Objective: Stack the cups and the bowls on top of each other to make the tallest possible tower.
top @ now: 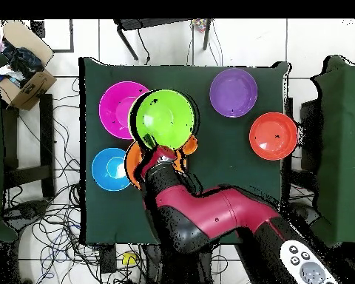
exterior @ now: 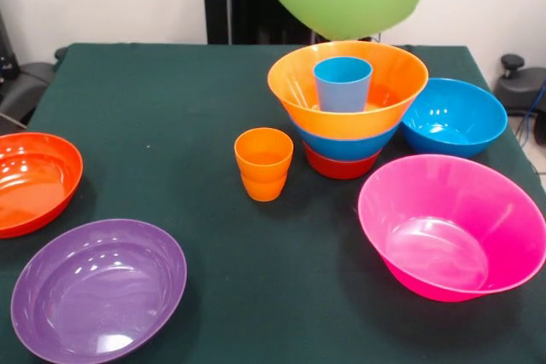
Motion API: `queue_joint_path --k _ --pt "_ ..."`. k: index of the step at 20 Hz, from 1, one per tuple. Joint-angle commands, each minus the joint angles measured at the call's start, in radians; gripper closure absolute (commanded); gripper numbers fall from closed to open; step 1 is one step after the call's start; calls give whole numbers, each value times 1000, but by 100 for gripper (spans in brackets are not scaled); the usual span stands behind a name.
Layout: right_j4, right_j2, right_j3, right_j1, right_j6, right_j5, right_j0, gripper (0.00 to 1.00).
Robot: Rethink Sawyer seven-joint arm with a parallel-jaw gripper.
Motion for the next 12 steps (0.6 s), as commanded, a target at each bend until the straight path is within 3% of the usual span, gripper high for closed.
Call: queue_joint_path --k 1,12 --pt "-103 -183 13 47 154 -63 73 100" --pt "-103 -538 -24 89 93 -151 305 100"
